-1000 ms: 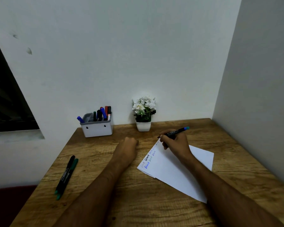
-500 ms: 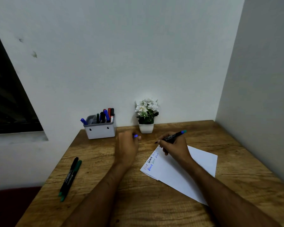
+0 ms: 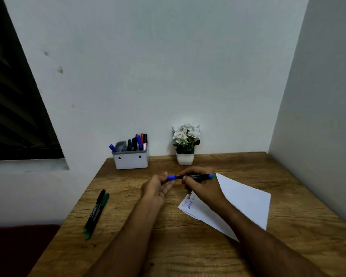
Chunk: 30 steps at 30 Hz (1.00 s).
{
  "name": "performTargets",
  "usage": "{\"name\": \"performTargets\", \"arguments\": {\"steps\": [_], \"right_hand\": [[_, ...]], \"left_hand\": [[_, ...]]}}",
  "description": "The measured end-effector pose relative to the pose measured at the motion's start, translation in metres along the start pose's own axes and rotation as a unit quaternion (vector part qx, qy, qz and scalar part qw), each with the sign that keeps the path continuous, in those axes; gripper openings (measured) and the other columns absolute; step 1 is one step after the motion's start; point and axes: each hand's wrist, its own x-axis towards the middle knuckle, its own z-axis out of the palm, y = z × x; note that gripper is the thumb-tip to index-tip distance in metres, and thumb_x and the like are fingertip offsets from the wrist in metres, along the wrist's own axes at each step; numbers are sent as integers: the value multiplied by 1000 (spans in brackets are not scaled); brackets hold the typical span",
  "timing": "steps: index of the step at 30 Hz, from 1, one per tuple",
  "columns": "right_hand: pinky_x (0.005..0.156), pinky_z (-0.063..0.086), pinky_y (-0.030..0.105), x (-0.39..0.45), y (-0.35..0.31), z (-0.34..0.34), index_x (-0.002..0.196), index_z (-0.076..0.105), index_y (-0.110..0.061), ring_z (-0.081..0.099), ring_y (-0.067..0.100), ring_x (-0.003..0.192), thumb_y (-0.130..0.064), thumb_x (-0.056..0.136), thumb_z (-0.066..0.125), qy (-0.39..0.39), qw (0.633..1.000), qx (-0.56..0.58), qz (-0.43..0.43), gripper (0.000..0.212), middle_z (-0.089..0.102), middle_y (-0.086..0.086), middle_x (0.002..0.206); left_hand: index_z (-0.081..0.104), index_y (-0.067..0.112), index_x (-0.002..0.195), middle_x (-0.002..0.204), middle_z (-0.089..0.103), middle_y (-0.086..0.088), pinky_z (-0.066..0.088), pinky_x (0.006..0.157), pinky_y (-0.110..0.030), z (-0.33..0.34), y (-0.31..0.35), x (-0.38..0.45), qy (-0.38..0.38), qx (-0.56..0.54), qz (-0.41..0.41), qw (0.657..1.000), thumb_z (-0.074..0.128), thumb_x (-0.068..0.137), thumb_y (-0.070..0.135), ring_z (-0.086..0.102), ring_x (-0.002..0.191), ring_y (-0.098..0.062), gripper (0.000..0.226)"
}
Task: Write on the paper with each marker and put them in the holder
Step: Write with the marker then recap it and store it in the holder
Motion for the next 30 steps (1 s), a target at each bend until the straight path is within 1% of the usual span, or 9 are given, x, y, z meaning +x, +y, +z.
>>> {"name": "performTargets", "arguments": {"steps": [4, 7, 10, 13, 15, 18, 21, 26, 30], "right_hand": [[58, 59, 29, 2, 0, 3, 99, 80, -7, 72, 17, 62, 2, 92, 66, 0, 1000, 0, 10, 19, 77, 5, 77], [59, 61, 30, 2, -2, 5, 101, 78, -7, 74, 19, 64, 0, 91, 70, -3, 1000, -2, 11, 14, 77, 7, 80], [57, 60, 29, 1, -3, 9, 94, 73, -6, 73, 22, 62, -4, 87, 79, 4, 1000, -1, 18, 9, 74, 9, 76], [56, 53, 22, 3, 1, 12, 87, 78, -12, 70, 12, 63, -10, 84, 82, 14, 999, -38, 0, 6, 75, 2, 73], [60, 52, 21, 5, 3, 12, 91, 81, -12, 68, 9, 64, -6, 89, 76, 1, 1000, -18, 11, 8, 76, 0, 74], [65, 58, 24, 5, 3, 13, 102, 80, -6, 72, 15, 69, 0, 94, 66, -16, 999, 17, 37, 17, 79, 7, 81], [64, 59, 26, 5, 3, 18, 102, 77, 1, 74, 19, 71, 3, 95, 65, -15, 997, 61, 50, 13, 78, 14, 83], [62, 59, 30, 11, 8, 28, 95, 74, 8, 71, 22, 69, 6, 95, 63, -27, 993, 90, 70, 11, 75, 23, 81], [61, 59, 29, 16, 11, 41, 94, 73, 10, 71, 22, 69, 5, 95, 64, -25, 991, 101, 82, 10, 73, 27, 82]], "left_hand": [[58, -1, 100, 101, 67, -20, 57, 88, -41, -2, 0, -4, -9, -15, -7, 1000, 52, 92, -11, 69, 97, -36, 14], [56, -1, 98, 101, 66, -19, 56, 91, -42, -4, 1, -7, -16, -26, -10, 999, 52, 91, -12, 69, 98, -37, 13], [56, -2, 96, 101, 66, -16, 55, 92, -41, -4, 2, -8, -17, -10, -7, 1000, 54, 91, -11, 69, 93, -34, 11], [59, -3, 98, 101, 70, -15, 57, 90, -40, -5, 3, -8, -22, 9, -6, 1000, 56, 90, -10, 71, 87, -32, 11], [62, -3, 101, 102, 72, -17, 58, 86, -41, -8, 6, -7, -11, 20, -1, 1000, 60, 89, -7, 72, 88, -32, 13], [63, -3, 104, 99, 72, -18, 60, 79, -39, -13, 12, -7, 5, 17, 11, 1000, 65, 87, -5, 72, 85, -31, 17], [62, -3, 103, 96, 72, -20, 62, 68, -35, -14, 15, -9, 21, 22, 35, 999, 68, 86, -3, 73, 77, -28, 18], [58, 0, 95, 97, 69, -22, 61, 74, -37, -13, 15, -10, 54, 22, 62, 996, 68, 88, 0, 71, 83, -29, 12], [58, 1, 92, 98, 68, -22, 61, 76, -38, -19, 17, -7, 76, -2, 74, 994, 67, 87, -2, 71, 82, -29, 11]]}}
